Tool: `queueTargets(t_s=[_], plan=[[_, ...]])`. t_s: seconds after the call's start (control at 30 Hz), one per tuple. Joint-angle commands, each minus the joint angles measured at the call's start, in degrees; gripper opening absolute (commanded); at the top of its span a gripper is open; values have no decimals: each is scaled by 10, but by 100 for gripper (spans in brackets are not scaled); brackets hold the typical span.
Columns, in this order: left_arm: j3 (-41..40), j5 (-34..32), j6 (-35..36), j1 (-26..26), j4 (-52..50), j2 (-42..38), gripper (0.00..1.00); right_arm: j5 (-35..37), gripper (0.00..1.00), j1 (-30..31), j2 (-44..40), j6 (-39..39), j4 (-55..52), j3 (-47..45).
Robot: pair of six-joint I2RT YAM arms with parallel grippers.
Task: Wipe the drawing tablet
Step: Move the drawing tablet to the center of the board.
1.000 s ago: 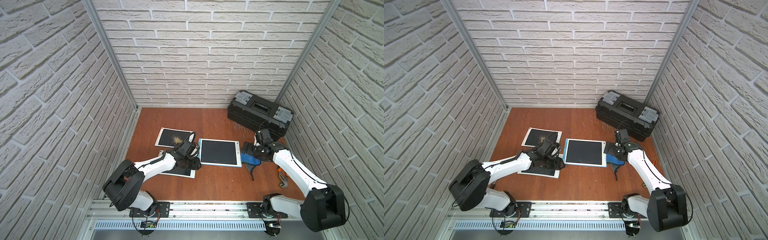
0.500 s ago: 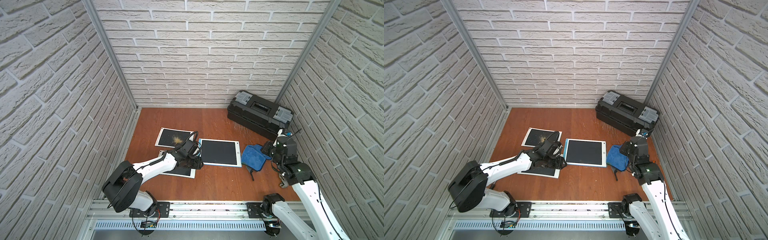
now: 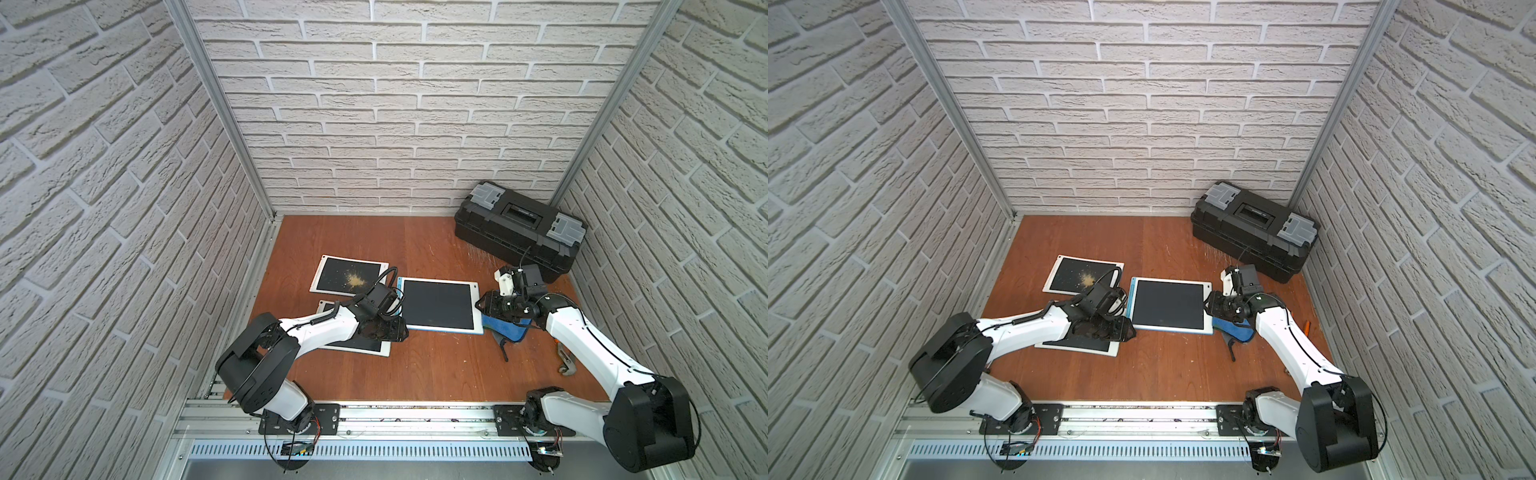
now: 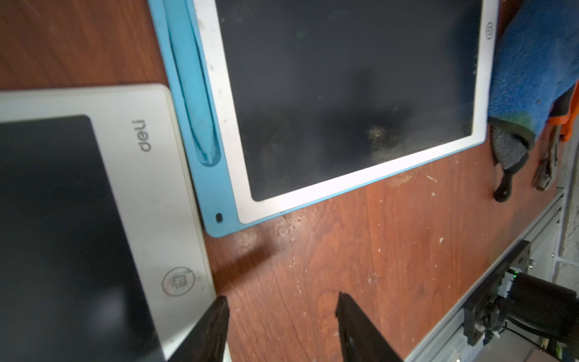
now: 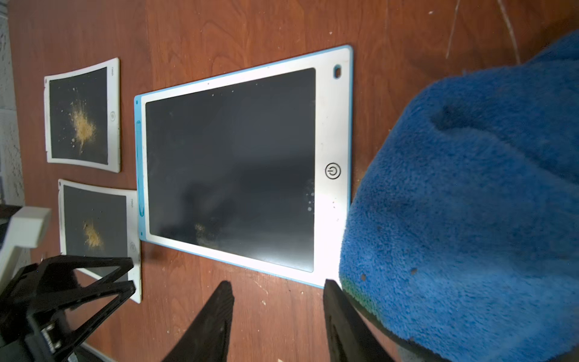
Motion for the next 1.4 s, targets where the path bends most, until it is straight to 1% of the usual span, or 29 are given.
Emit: queueTargets(t_s=[0.0,0.13,0.3,0.43,0.67,0.83,0.97,1.07,1.17,1.27,1.37], plan=[[-3,17,-9,3,29,26,57,-25,48,2,-15,-10,33,-1],[5,29,-13,4,36,49,57,-17,48,2,-15,-18,31,-1],[28,-34,8,10,-46,67,55,-12,48,3,-18,-17,34,-4],[18,-55,28,39,-83,68,54,-9,48,3,-16,-20,27,2],[-23,-62,49,108,-87,44,53,-4,48,2,-12,-20,27,7],[-19,-58,63,123,-87,33,53,-3,48,2,-4,-16,30,6],[-4,-30,60,120,-61,30,54,20,47,2,11,-12,32,10],[23,-7,50,116,-27,37,57,36,48,2,52,-4,41,20],[56,18,38,116,4,62,57,43,47,0,98,2,58,32],[84,20,39,119,17,88,57,43,47,-1,132,11,80,39],[93,26,35,131,40,110,57,34,47,-2,168,19,88,54]])
